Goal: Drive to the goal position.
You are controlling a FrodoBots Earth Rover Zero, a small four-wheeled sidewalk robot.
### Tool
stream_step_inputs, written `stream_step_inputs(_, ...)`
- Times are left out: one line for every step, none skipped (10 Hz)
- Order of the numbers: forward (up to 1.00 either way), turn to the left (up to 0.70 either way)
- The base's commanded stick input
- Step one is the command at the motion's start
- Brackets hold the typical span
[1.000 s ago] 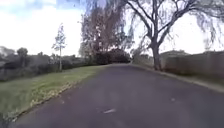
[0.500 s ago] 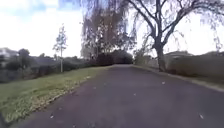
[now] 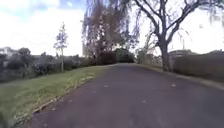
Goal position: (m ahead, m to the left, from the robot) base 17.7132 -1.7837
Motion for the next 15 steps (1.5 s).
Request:
stream_step_inputs(0.85, 0.00)
stream_step_inputs(0.85, 0.00)
stream_step_inputs(0.85, 0.00)
stream_step_inputs(0.85, 0.00)
stream_step_inputs(0.85, -0.02)
stream_step_inputs(0.85, -0.24)
stream_step_inputs(0.85, -0.34)
stream_step_inputs(0.85, -0.34)
stream_step_inputs(0.85, -0.34)
stream_step_inputs(0.85, -0.34)
stream_step_inputs(0.85, -0.34)
stream_step_inputs(0.85, -0.34)
stream_step_inputs(0.85, -0.34)
stream_step_inputs(0.85, -0.34)
stream_step_inputs(0.85, -0.34)
